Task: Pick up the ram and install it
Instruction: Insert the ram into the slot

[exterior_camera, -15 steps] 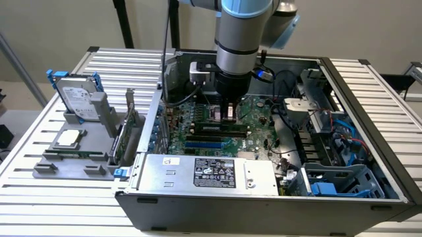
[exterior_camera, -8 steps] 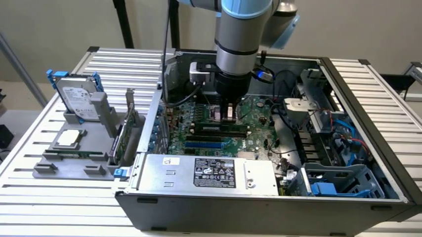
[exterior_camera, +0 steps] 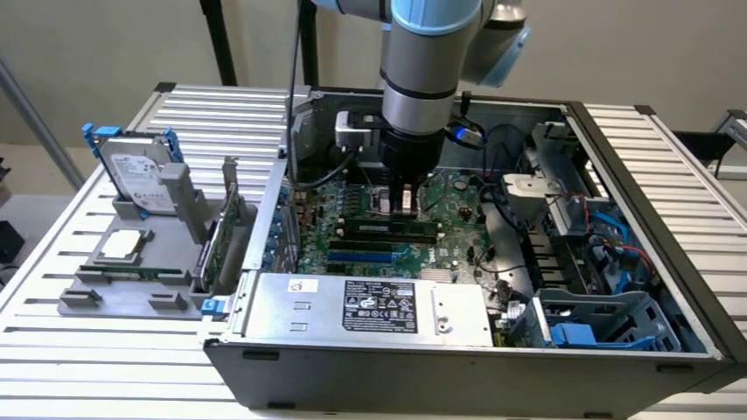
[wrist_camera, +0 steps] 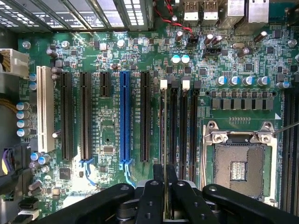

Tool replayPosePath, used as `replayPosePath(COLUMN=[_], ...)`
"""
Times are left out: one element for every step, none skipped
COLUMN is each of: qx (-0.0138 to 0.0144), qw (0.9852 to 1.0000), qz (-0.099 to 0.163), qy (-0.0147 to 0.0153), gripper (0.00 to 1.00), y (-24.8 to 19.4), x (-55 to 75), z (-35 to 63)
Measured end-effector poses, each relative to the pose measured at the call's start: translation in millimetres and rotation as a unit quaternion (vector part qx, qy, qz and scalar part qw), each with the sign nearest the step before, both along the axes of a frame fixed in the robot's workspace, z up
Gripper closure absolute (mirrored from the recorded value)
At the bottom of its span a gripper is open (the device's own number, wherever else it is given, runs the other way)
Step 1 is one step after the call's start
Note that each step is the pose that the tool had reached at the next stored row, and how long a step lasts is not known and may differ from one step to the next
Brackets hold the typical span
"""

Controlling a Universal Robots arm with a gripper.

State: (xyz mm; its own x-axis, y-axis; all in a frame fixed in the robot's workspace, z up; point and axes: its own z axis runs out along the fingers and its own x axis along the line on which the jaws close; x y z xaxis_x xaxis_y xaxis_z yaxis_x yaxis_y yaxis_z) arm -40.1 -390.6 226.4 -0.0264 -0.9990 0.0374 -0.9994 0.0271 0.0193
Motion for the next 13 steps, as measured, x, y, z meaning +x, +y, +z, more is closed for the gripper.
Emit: replayPosePath(qx=[0.0, 0.0, 0.0, 0.0, -0.0001, 0.0, 0.0, 0.0, 0.0, -0.0001, 0.0, -0.0001, 0.0], qw=[1.0, 1.0, 1.0, 1.0, 1.0, 1.0, 1.0, 1.0, 1.0, 1.0, 1.0, 1.0, 1.0], qz=[0.0, 0.0, 0.0, 0.0, 0.0, 0.0, 0.0, 0.0, 0.0, 0.0, 0.0, 0.0, 0.0], qy=[0.0, 0.0, 0.0, 0.0, 0.0002, 0.0001, 0.0, 0.0, 0.0, 0.0, 0.0, 0.0, 0.0], gripper=[0.86, 0.86, 0.86, 0.86, 0.86, 0.86, 0.86, 0.86, 0.86, 0.86, 0.86, 0.86, 0.86], y=[0.0, 0.0, 0.0, 0.0, 0.0, 0.0, 0.0, 0.0, 0.0, 0.0, 0.0, 0.0, 0.0], x=[0.0, 0.2, 0.4, 0.7, 1.0, 1.1, 1.1, 1.1, 1.2, 1.2, 1.2, 1.2, 1.2], z=[0.0, -0.2, -0.3, -0.4, -0.4, -0.7, -0.8, -1.0, -1.2, -1.3, -1.5, -1.6, -1.7])
